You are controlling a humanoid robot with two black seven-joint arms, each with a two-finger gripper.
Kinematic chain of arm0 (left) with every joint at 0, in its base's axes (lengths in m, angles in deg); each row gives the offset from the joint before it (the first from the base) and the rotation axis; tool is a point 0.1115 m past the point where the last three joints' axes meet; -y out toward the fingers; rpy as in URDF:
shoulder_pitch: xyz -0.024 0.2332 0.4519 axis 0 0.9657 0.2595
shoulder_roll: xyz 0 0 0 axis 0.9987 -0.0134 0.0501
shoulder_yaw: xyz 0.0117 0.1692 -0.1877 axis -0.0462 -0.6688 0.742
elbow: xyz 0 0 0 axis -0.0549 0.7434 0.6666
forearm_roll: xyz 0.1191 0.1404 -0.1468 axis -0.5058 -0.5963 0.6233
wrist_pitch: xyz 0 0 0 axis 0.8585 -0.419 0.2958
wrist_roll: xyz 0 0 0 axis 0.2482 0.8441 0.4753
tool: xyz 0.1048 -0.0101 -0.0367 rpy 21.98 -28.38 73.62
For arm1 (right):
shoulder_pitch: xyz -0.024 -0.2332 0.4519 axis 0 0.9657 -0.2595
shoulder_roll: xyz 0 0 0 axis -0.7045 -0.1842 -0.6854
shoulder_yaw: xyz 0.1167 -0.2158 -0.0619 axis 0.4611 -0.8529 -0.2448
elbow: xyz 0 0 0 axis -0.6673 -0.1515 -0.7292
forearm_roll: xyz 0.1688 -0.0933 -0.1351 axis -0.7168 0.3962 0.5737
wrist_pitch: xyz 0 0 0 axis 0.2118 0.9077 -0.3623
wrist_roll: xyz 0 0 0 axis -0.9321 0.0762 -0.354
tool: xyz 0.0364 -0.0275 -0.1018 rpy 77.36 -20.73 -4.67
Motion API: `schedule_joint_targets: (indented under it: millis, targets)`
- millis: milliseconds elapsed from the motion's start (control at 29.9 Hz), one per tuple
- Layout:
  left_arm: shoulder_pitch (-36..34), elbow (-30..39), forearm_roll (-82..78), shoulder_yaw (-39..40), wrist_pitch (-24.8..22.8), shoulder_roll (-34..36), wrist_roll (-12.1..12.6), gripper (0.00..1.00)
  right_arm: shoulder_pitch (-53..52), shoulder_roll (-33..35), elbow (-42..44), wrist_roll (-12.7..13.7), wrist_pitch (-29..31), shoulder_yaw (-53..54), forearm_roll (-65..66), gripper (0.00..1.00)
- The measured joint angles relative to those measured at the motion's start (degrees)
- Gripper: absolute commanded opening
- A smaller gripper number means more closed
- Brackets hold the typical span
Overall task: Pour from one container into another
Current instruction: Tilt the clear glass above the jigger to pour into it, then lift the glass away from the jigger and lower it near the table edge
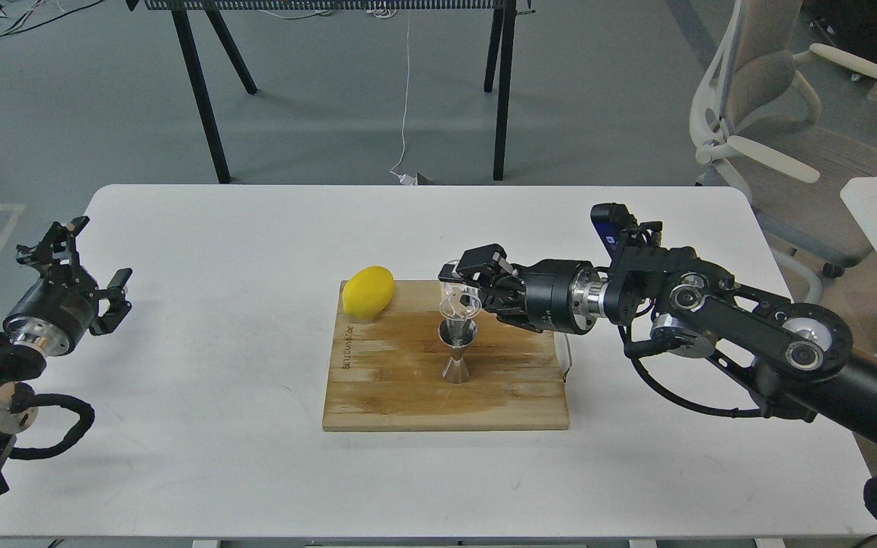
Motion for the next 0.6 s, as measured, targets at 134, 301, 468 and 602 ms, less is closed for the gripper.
schedule_joint_targets:
  millis: [134,301,468,602]
  targets:
    - [0.0,-0.01,0.0,0.0,0.0,0.0,0.0,0.99,0.06,-0.07,0.01,0.0,0.0,0.0,-0.21,0.16]
    - [0.0,0.04,0.0,0.0,0.0,0.0,0.0,0.99,0.27,-0.07,0.01,0.0,0.05,0.21,-0.82,0.16]
    - [-0.09,0.0,0.0,0.0,0.0,0.0,0.0,0.99,0.64,-0.07,-0.15,-0.14,0.17,1.29,-1.43,0.16]
    - [-0.1,0.01,0.0,0.0,0.0,0.02,0.0,0.99,1.0,-0.07,-0.35,-0.31,0.3,3.49,-6.67,0.16]
